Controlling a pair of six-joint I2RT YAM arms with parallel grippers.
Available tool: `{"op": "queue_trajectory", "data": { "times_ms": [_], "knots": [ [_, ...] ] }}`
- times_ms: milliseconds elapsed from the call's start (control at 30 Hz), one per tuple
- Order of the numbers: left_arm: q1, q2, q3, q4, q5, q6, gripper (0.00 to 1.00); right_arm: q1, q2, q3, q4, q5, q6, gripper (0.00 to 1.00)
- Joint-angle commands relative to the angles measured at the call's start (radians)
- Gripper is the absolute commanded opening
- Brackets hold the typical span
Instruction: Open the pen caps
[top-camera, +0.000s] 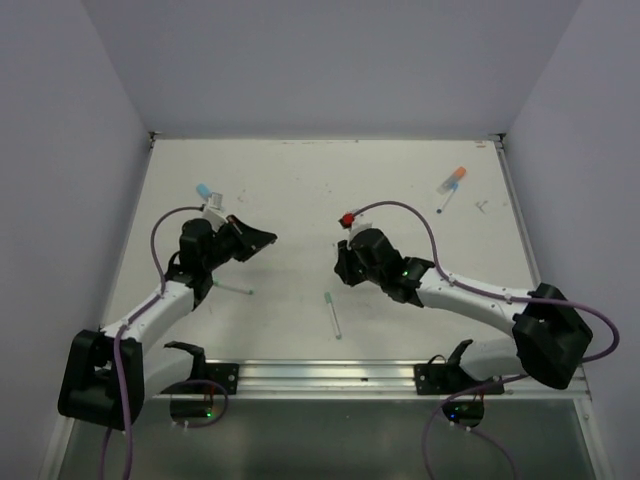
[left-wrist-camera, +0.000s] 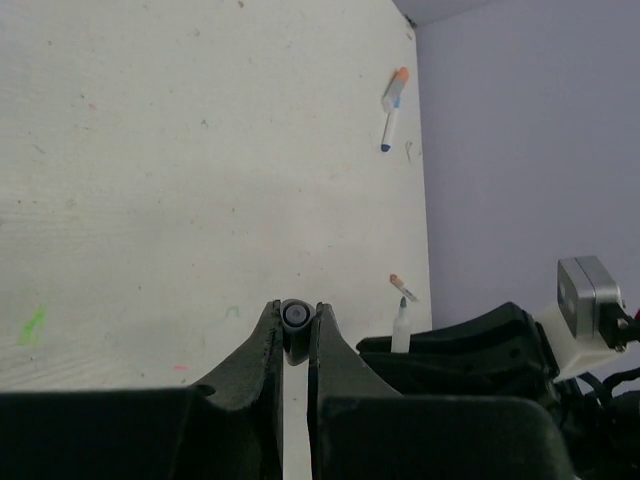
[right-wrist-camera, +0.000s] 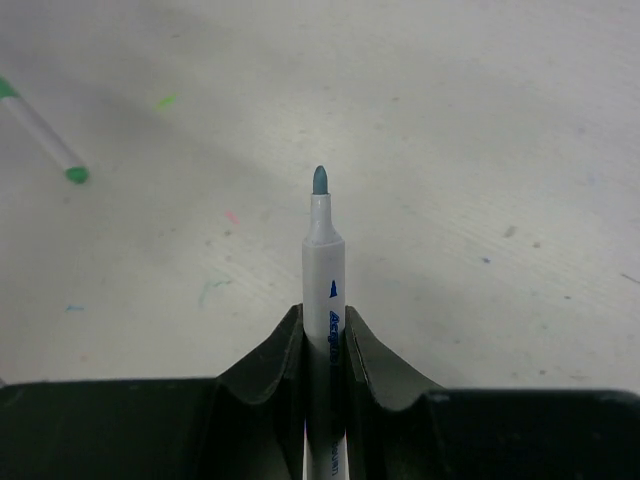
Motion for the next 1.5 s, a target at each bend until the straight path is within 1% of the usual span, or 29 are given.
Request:
{"op": "queue_trajectory", "data": {
  "times_ms": [0,33,100,167,267,300,367,400,500,533,567,600,633,700,767,900,967,1067,1100,1133,1200,1333,1367,1467],
  "knots": [
    [-0.003,0.077,0.152,-0.064,0.009,0.183,0.0,-0.137,0.054,0.06,-0.068,0.002,-0.023,0.0],
    [-0.018,0.097,0.178,-0.136,0.001,0.213,0.0,-0.193,0.106,0.079,-0.082,-0.018,-0.029,0.0],
    [-0.038,0.149,0.229,-0.167,-0.012,0.278,0.0,-0.241,0.161,0.138,-0.111,-0.038,-0.043,0.0],
    [-0.061,0.18,0.246,-0.189,-0.035,0.294,0.0,-0.307,0.23,0.167,-0.112,-0.061,-0.039,0.0],
    [-0.076,0.255,0.303,-0.224,-0.078,0.342,0.0,-0.379,0.289,0.222,-0.092,-0.116,-0.022,0.0],
    [-0.079,0.315,0.361,-0.248,-0.101,0.374,0.0,-0.388,0.333,0.262,-0.089,-0.127,-0.023,0.0],
    [-0.083,0.375,0.416,-0.308,-0.138,0.401,0.0,-0.41,0.388,0.316,-0.099,-0.127,-0.04,0.0],
    [-0.086,0.421,0.454,-0.317,-0.184,0.414,0.0,-0.417,0.446,0.368,-0.102,-0.133,-0.046,0.0],
    [-0.096,0.511,0.508,-0.305,-0.253,0.429,0.0,-0.441,0.543,0.475,-0.142,-0.141,-0.057,0.0],
    [-0.098,0.541,0.53,-0.32,-0.259,0.437,0.0,-0.442,0.56,0.494,-0.147,-0.141,-0.057,0.0],
    [-0.099,0.603,0.553,-0.339,-0.269,0.446,0.0,-0.444,0.576,0.523,-0.151,-0.139,-0.062,0.0],
    [-0.099,0.634,0.606,-0.354,-0.293,0.463,0.0,-0.444,0.585,0.531,-0.153,-0.139,-0.062,0.0],
    [-0.103,0.663,0.63,-0.407,-0.296,0.474,0.0,-0.444,0.602,0.535,-0.155,-0.134,-0.063,0.0],
    [-0.104,0.732,0.68,-0.432,-0.319,0.492,0.0,-0.444,0.616,0.547,-0.156,-0.108,-0.066,0.0],
    [-0.104,0.757,0.697,-0.445,-0.333,0.5,0.0,-0.444,0.63,0.549,-0.171,-0.073,-0.072,0.0],
    [-0.104,0.794,0.711,-0.442,-0.368,0.5,0.0,-0.444,0.642,0.543,-0.185,-0.024,-0.074,0.06],
    [-0.104,0.802,0.716,-0.445,-0.373,0.5,0.0,-0.444,0.649,0.544,-0.193,-0.021,-0.079,0.08],
    [-0.104,0.817,0.725,-0.451,-0.376,0.503,0.01,-0.444,0.659,0.543,-0.193,-0.021,-0.082,0.12],
    [-0.104,0.817,0.722,-0.451,-0.374,0.5,0.03,-0.444,0.66,0.537,-0.19,-0.019,-0.082,0.18],
    [-0.104,0.817,0.72,-0.446,-0.374,0.498,0.06,-0.442,0.665,0.535,-0.187,-0.018,-0.08,0.22],
    [-0.104,0.814,0.714,-0.44,-0.374,0.492,0.1,-0.444,0.672,0.535,-0.187,-0.022,-0.079,0.29],
    [-0.104,0.811,0.7,-0.434,-0.384,0.487,0.2,-0.444,0.685,0.535,-0.188,-0.033,-0.068,0.37],
    [-0.104,0.811,0.697,-0.434,-0.385,0.487,0.22,-0.444,0.686,0.535,-0.188,-0.033,-0.065,0.4],
    [-0.104,0.809,0.685,-0.435,-0.397,0.484,0.28,-0.442,0.685,0.537,-0.191,-0.045,-0.066,0.41]
  ]
}}
